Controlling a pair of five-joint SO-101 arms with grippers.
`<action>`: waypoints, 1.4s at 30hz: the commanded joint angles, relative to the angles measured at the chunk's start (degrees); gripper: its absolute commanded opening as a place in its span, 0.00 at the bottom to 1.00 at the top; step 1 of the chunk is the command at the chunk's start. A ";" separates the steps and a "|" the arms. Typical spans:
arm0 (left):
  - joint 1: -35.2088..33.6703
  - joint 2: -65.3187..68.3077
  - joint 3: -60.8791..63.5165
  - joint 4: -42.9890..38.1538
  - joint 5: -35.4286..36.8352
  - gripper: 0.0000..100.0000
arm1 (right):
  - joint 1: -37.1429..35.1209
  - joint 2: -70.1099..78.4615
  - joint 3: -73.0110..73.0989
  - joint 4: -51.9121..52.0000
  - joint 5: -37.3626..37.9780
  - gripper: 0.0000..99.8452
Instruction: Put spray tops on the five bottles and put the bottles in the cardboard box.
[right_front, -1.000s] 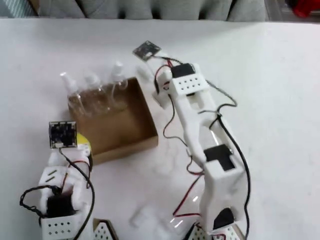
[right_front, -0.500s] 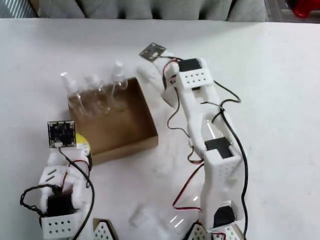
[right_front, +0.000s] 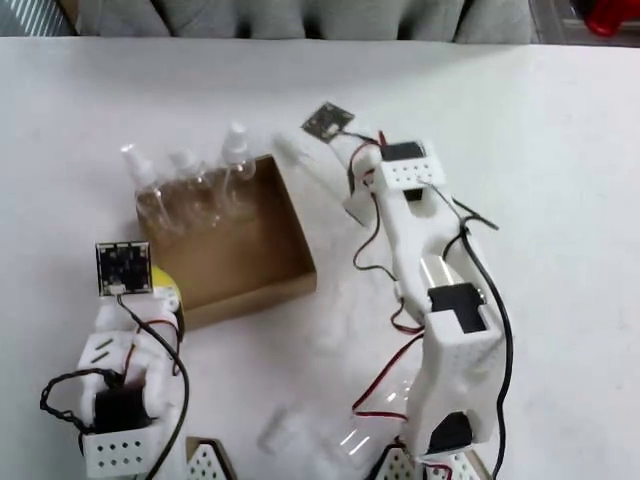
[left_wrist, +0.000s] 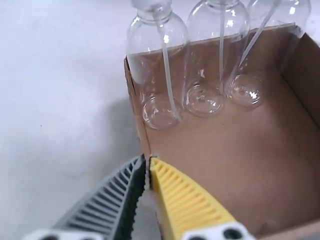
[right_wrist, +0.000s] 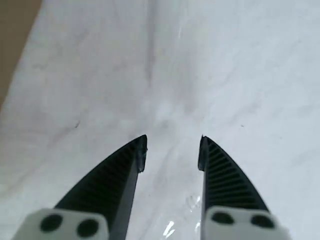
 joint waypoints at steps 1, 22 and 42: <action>-0.40 -0.40 -0.18 -1.85 -0.44 0.02 | 0.40 -3.38 3.96 -9.27 2.11 0.13; -0.57 -0.31 -0.18 -2.99 -0.44 0.02 | 0.31 -1.71 5.80 -17.36 0.26 0.13; -0.57 -0.31 -0.18 -2.99 -0.44 0.02 | -3.30 -13.58 22.86 -22.20 5.19 0.13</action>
